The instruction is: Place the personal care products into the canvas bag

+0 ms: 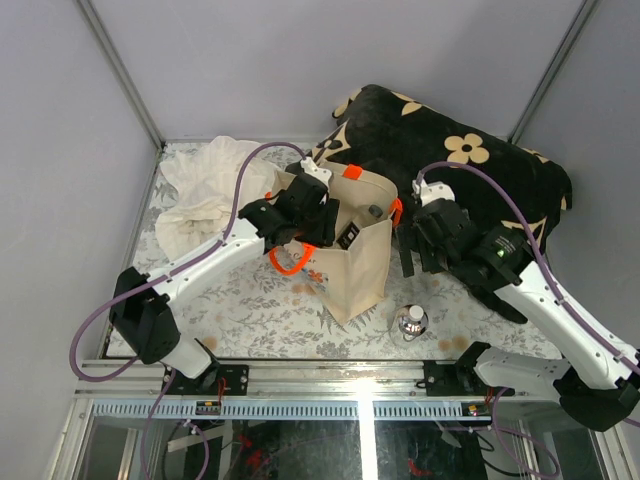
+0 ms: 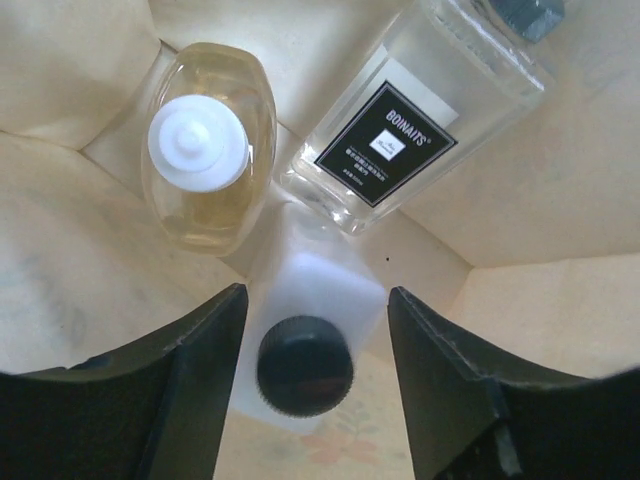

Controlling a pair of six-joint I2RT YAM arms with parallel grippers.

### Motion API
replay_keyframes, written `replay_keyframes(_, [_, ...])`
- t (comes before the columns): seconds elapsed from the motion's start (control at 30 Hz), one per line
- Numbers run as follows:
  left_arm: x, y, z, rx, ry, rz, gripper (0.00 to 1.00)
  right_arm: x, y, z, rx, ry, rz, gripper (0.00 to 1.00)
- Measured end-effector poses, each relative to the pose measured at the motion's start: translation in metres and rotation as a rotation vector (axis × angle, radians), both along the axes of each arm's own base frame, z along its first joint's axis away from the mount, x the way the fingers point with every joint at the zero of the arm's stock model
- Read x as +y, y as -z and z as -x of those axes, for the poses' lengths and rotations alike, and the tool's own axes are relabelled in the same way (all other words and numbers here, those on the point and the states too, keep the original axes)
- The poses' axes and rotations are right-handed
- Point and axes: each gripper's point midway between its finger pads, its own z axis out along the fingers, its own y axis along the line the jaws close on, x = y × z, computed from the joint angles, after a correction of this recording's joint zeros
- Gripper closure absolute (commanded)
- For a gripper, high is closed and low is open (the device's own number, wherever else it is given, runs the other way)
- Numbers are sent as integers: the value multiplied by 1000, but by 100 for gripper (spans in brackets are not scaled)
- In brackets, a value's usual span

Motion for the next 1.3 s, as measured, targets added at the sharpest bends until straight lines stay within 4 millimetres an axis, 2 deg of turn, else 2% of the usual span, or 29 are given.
replay_keyframes(0.1, [1,-1,3,17,6,-7,44,-6,14,12,54,15,9,1])
replay_keyframes(0.17, [2,1,6,30,8,-10,39,-8,20,16,80,21,21,1])
replay_keyframes(0.23, [4,1,9,39,8,-18,27,-10,23,19,96,24,27,0])
replay_keyframes(0.33, [5,-4,10,30,12,-9,1,-5,25,22,115,10,7,0])
replay_keyframes(0.43, [5,-21,11,-7,15,24,0,-1,32,30,154,-11,-19,1])
replay_keyframes(0.53, [6,-56,10,-83,13,82,0,1,45,42,200,-28,-43,0])
replay_keyframes(0.7, [20,-142,7,-291,-26,193,0,-1,73,68,292,-45,-84,0])
replay_keyframes(0.77, [29,-168,8,-360,-48,221,0,0,82,77,327,-52,-102,1])
replay_keyframes(0.83, [38,-183,10,-403,-68,230,0,1,90,83,355,-57,-113,0])
replay_keyframes(0.93, [45,-190,10,-431,-91,224,0,4,104,90,402,-63,-119,0])
replay_keyframes(1.13, [48,-183,8,-423,-106,201,0,10,127,98,495,-58,-110,0])
replay_keyframes(1.3, [48,-183,7,-423,-107,199,0,10,134,101,525,-45,-99,7])
